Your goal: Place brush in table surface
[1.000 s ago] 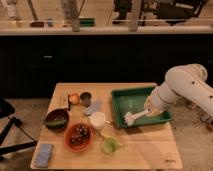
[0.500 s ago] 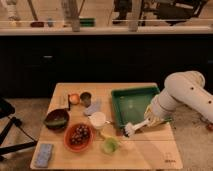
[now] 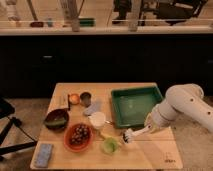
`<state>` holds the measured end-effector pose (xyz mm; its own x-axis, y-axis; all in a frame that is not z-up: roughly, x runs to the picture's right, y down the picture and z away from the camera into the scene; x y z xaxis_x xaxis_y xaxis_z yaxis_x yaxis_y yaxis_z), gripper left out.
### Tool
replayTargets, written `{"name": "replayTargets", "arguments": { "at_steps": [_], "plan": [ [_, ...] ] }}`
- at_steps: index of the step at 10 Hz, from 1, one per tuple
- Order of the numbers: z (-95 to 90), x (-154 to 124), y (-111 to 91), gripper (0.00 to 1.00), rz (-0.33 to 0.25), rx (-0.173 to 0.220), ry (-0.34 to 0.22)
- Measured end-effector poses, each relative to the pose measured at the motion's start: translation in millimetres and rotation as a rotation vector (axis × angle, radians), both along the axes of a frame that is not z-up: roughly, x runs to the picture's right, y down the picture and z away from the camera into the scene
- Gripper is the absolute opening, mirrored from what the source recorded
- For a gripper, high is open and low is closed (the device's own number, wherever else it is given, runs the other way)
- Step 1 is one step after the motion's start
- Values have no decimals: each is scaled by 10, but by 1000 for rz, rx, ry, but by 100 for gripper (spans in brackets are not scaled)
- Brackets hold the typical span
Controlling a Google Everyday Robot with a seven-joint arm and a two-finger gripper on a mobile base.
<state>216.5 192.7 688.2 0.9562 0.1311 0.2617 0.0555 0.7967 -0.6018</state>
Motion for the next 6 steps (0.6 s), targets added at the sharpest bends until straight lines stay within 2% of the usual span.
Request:
{"name": "replayTargets", "arguments": {
  "at_steps": [1,2,5,6],
  "plan": [
    [46,28,67,2,35,5,-4],
    [95,60,143,2,82,6,-34],
    [145,97,252,2,152,12,-85],
    [178,149,315,2,198,14,-118]
  ]
}}
